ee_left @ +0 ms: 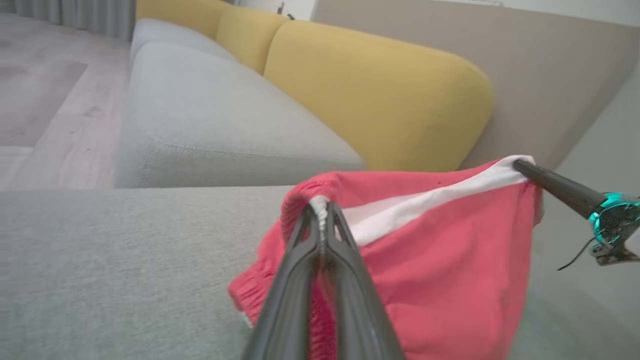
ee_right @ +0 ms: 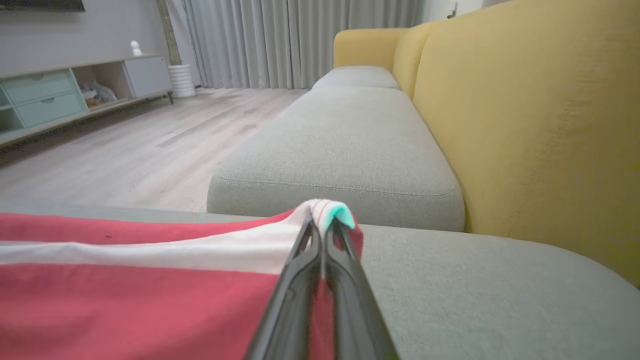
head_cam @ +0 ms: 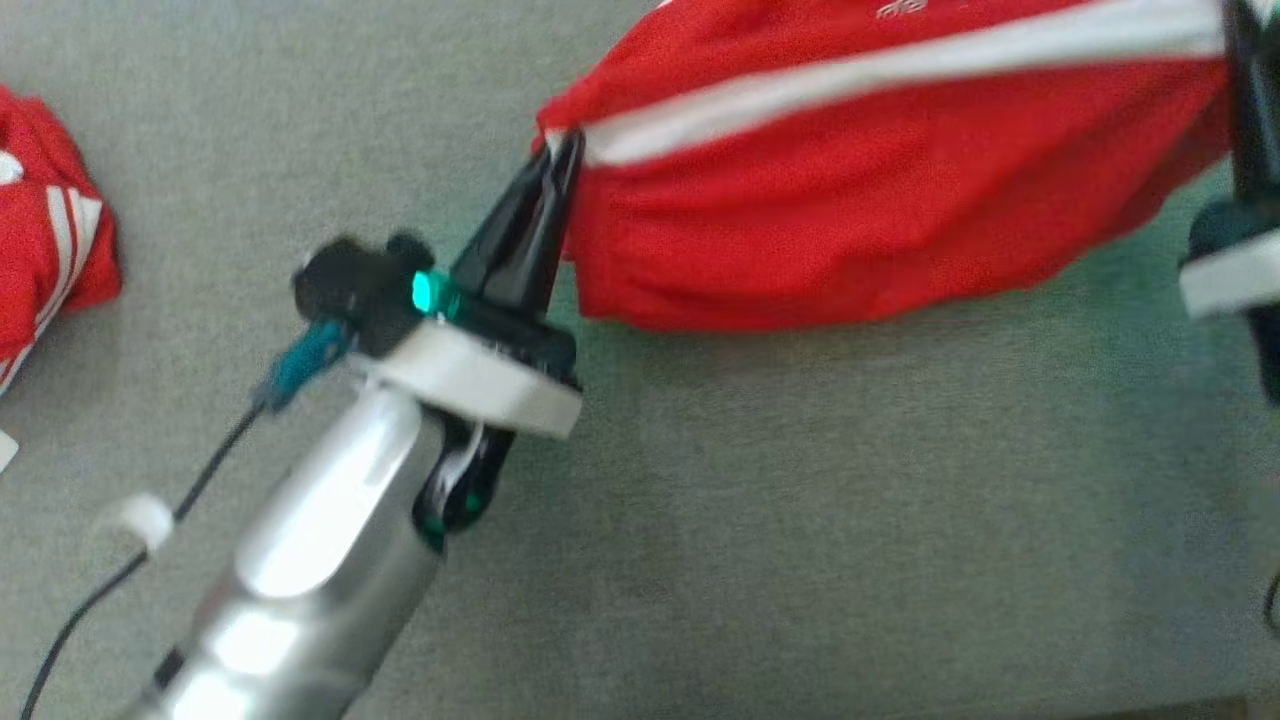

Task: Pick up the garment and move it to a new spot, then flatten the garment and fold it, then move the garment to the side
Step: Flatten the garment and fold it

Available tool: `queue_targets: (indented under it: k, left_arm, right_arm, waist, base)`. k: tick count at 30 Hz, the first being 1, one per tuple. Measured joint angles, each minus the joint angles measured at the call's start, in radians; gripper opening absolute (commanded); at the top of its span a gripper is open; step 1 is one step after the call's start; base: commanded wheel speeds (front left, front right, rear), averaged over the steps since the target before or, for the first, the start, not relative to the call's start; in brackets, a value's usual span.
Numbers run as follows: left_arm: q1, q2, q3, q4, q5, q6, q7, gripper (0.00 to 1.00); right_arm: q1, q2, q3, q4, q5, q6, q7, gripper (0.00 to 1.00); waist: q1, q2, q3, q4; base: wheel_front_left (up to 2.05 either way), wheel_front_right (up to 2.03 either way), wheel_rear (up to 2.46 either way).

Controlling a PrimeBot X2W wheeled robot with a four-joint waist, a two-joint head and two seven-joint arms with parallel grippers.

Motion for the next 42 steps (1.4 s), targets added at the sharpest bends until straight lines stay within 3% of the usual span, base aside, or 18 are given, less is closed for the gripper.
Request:
queue_targets:
  k: [7,8,9,11,14,15,16,17,18,22,28,33,40,41,42]
  left_arm:
    - [-0.158,-0.068,0.003,0.167,0.001,0.018,0.051,0.0]
    - [-0.172,-0.077,0.005,0.182,0.001,0.02,0.046,0.0]
    - [-0.185,-0.083,0.004,0.196,0.006,0.023,0.041,0.0]
    - [-0.204,-0.094,0.004,0.221,0.016,0.027,0.024,0.0]
    - [-0.225,-0.11,0.004,0.264,0.028,0.027,-0.017,0.0]
    - [-0.229,-0.113,0.004,0.273,0.028,0.027,-0.03,0.0]
    - [-0.229,-0.113,0.004,0.273,0.028,0.027,-0.03,0.08]
    - [-0.234,-0.115,0.004,0.283,0.028,0.027,-0.039,0.51]
    - [-0.237,-0.119,0.005,0.291,0.028,0.027,-0.048,1.0]
    - [-0.233,-0.131,0.012,0.313,0.045,0.037,-0.075,1.0]
    - [-0.135,-0.121,0.036,0.274,0.105,0.098,-0.098,1.0]
    - [0.012,-0.12,0.112,0.111,0.199,0.157,-0.101,1.0]
    - [0.197,-0.14,0.189,-0.045,0.293,0.16,-0.103,1.0]
    - [0.218,-0.143,0.195,-0.057,0.304,0.157,-0.103,1.0]
    - [0.234,-0.146,0.2,-0.066,0.311,0.156,-0.103,1.0]
  right_arm:
    - [-0.27,-0.064,0.143,0.232,0.017,0.0,0.017,0.0]
    - [-0.302,-0.065,0.163,0.264,0.017,0.0,0.016,0.13]
    - [-0.332,-0.067,0.187,0.296,0.017,0.0,0.011,0.15]
    - [-0.387,-0.069,0.236,0.356,0.017,0.0,-0.004,0.04]
    - [-0.467,-0.069,0.316,0.458,0.036,0.0,-0.041,0.0]
    - [-0.482,-0.069,0.332,0.482,0.043,0.0,-0.051,0.16]
    - [-0.482,-0.069,0.332,0.482,0.043,0.0,-0.051,0.65]
    - [-0.493,-0.069,0.343,0.507,0.05,0.0,-0.061,1.0]
    - [-0.502,-0.068,0.353,0.531,0.055,0.0,-0.07,1.0]
    - [-0.504,-0.071,0.397,0.587,0.092,0.0,-0.09,1.0]
    - [-0.436,-0.116,0.405,0.593,0.201,0.0,-0.108,1.0]
    - [-0.347,-0.135,0.384,0.625,0.28,0.0,-0.058,1.0]
    - [-0.335,-0.13,0.35,0.719,0.367,0.0,0.023,1.0]
    - [-0.333,-0.13,0.35,0.722,0.377,0.0,0.031,0.57]
    - [-0.333,-0.13,0.351,0.722,0.386,0.0,0.037,0.31]
  waist:
    - [0.0,0.0,0.079,0.049]
    - [0.0,0.0,0.087,0.055]
    - [0.0,0.0,0.095,0.061]
    - [0.0,0.0,0.107,0.072]
    - [-0.0001,0.0,0.126,0.086]
    - [-0.0001,0.0,0.129,0.088]
    - [-0.0001,0.0,0.129,0.088]
    - [-0.0001,0.0,0.13,0.089]
    - [-0.0001,0.0,0.129,0.091]
    - [-0.0002,0.0,0.113,0.094]
    - [-0.0004,0.0,0.06,0.096]
    - [-0.0005,0.0,0.024,0.122]
    - [-0.0004,0.0,-0.001,0.199]
    - [-0.0005,0.0,-0.004,0.211]
    - [-0.0005,0.0,-0.008,0.221]
  base:
    - [0.0,0.0,0.0]
    - [0.0,0.0,0.0]
    - [0.0,0.0,0.0]
    - [0.0,0.0,0.0]
    - [0.0,0.0,0.0]
    - [0.0,0.0,0.0]
    - [0.0,0.0,0.0]
    - [0.0,0.0,0.0]
    - [0.0,0.0,0.0]
    - [0.0,0.0,0.0]
    - [0.0,0.0,0.0]
    - [0.0,0.0,0.0]
    - [0.0,0.0,0.0]
    - [0.0,0.0,0.0]
    - [0.0,0.0,0.0]
